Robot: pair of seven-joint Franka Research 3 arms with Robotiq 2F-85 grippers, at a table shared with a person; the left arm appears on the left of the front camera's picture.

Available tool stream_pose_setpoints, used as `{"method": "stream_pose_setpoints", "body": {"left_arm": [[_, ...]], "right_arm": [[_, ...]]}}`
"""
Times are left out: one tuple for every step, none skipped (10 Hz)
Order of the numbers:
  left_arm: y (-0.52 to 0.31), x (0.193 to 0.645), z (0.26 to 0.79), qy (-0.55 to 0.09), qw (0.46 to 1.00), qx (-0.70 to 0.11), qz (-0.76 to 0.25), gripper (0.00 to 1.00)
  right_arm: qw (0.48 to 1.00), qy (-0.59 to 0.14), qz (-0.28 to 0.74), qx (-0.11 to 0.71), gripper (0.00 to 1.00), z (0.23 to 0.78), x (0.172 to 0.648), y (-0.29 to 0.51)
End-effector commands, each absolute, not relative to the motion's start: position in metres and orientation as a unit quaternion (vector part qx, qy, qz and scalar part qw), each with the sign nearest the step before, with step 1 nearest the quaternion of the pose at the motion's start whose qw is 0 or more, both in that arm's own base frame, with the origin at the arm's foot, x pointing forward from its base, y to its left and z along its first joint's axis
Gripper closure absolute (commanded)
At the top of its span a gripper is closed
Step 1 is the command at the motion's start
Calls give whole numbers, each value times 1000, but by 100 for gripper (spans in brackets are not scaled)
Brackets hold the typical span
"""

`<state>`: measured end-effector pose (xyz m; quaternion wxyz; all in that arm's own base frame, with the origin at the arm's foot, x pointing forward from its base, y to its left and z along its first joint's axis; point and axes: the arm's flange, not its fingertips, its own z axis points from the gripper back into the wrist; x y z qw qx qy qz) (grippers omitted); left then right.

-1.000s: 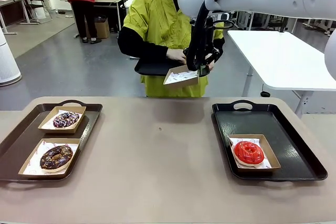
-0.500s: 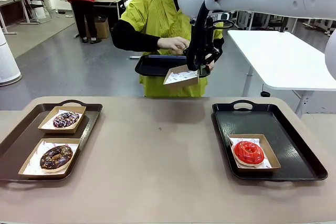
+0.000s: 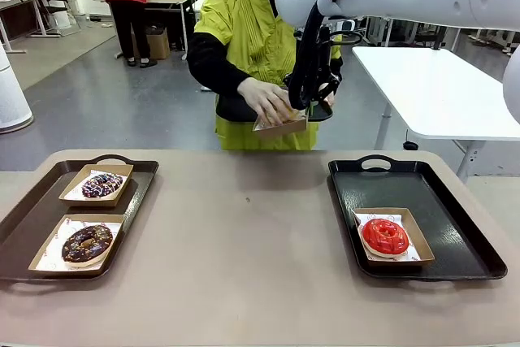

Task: Individually package the donuts and arrange them on the tray.
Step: Place the picked Paper togo box on the Handle tray.

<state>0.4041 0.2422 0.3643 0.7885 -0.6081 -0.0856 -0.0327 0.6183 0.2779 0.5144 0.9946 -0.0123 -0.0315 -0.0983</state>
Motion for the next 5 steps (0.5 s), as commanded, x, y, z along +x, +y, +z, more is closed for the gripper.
{"method": "stream_pose_setpoints", "body": {"left_arm": [[240, 400, 366, -84, 793, -602, -37, 0], [240, 400, 366, -84, 793, -602, -37, 0], [240, 400, 366, -84, 793, -602, -37, 0], [240, 400, 366, -84, 793, -602, -37, 0], [240, 400, 366, -84, 793, -602, -37, 0]], "right_arm": [[995, -33, -99, -11, 100, 514, 615, 275], [995, -33, -99, -11, 100, 514, 615, 275], [995, -33, -99, -11, 100, 514, 615, 275], [995, -33, -99, -11, 100, 514, 615, 275], [995, -33, -99, -11, 100, 514, 615, 275]]}}
